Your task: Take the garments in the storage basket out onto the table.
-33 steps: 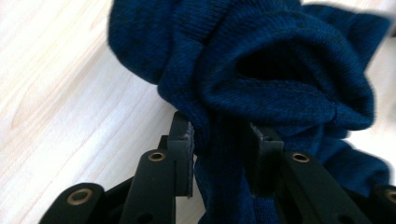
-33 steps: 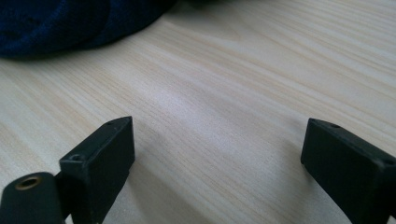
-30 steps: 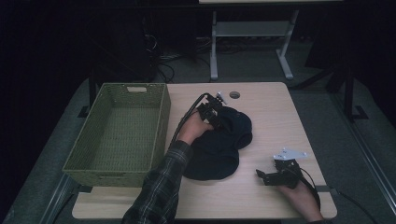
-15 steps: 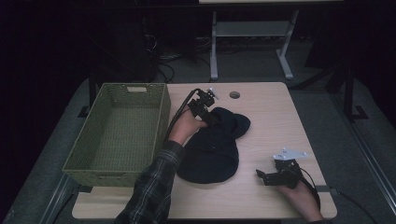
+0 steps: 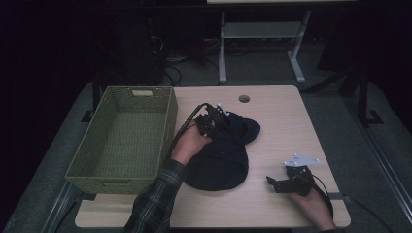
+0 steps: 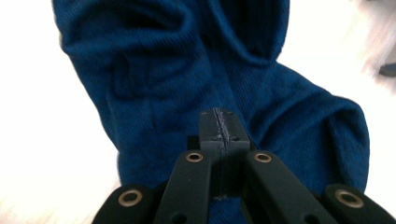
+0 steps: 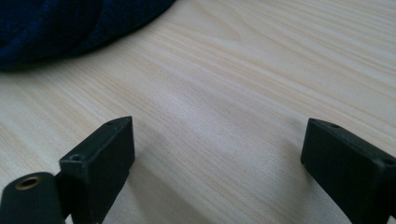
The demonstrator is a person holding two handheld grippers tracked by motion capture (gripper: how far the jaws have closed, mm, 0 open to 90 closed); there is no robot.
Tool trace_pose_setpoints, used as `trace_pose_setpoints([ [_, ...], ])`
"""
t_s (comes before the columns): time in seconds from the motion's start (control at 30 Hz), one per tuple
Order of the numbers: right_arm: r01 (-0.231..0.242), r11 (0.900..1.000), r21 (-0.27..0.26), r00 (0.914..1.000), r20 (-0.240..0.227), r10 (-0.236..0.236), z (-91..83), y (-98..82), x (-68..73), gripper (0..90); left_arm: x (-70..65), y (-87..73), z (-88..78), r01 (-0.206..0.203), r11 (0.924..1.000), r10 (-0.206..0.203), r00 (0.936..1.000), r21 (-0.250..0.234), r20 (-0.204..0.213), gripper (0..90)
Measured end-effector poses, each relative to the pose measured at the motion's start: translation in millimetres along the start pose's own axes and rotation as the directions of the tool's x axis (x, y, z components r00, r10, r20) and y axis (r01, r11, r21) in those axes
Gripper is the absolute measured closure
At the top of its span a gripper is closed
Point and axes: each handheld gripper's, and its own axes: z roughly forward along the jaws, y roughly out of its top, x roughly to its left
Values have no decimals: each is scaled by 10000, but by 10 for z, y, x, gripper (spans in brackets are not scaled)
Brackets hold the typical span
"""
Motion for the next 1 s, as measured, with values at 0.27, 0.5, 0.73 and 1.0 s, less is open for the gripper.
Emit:
trace_pose_setpoints([
  [0.27,16,10000,5,10000,7,-16,0,0,-1,94,7,-173,107,253,9994,-240,9982,230,-550,899],
  [0.5,19,10000,5,10000,6,-19,0,0,-1,94,54,-275,329,487,9966,-459,9980,662,-436,899],
  [0.73,19,10000,6,10000,6,-20,0,0,-1,94,77,-351,499,619,9936,-602,9980,939,-215,899],
  [1.0,19,10000,6,10000,6,-19,0,0,-1,95,30,-364,527,586,9951,-605,9979,798,224,899],
])
